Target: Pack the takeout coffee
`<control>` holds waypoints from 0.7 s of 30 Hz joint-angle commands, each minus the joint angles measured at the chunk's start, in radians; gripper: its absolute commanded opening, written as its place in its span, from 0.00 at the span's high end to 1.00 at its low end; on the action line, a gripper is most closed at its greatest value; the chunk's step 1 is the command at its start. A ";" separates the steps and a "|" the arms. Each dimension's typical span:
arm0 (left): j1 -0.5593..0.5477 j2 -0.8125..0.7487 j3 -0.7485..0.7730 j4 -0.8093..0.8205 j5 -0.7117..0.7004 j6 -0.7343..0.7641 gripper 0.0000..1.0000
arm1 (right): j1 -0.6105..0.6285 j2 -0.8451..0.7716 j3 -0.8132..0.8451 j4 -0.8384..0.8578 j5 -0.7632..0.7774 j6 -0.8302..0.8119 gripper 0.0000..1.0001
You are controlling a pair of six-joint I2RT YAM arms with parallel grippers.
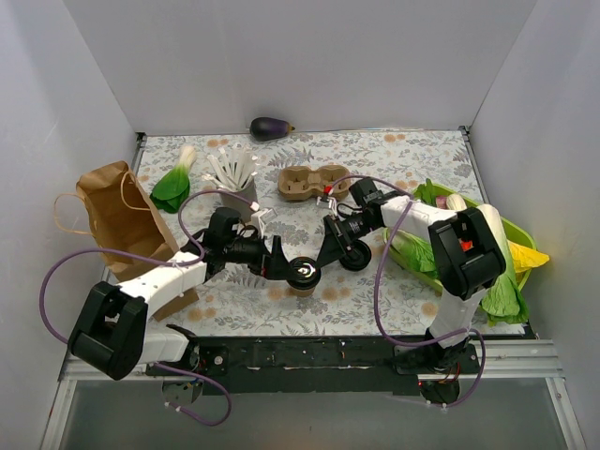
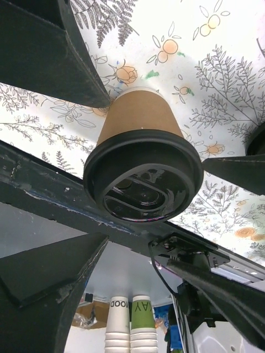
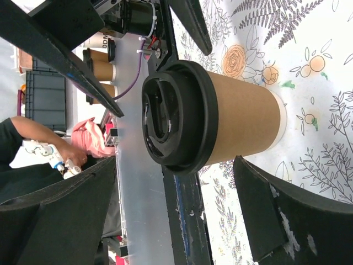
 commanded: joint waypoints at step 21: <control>0.056 0.062 -0.089 0.102 0.056 -0.057 0.02 | 0.053 0.140 0.017 0.068 0.018 0.054 0.16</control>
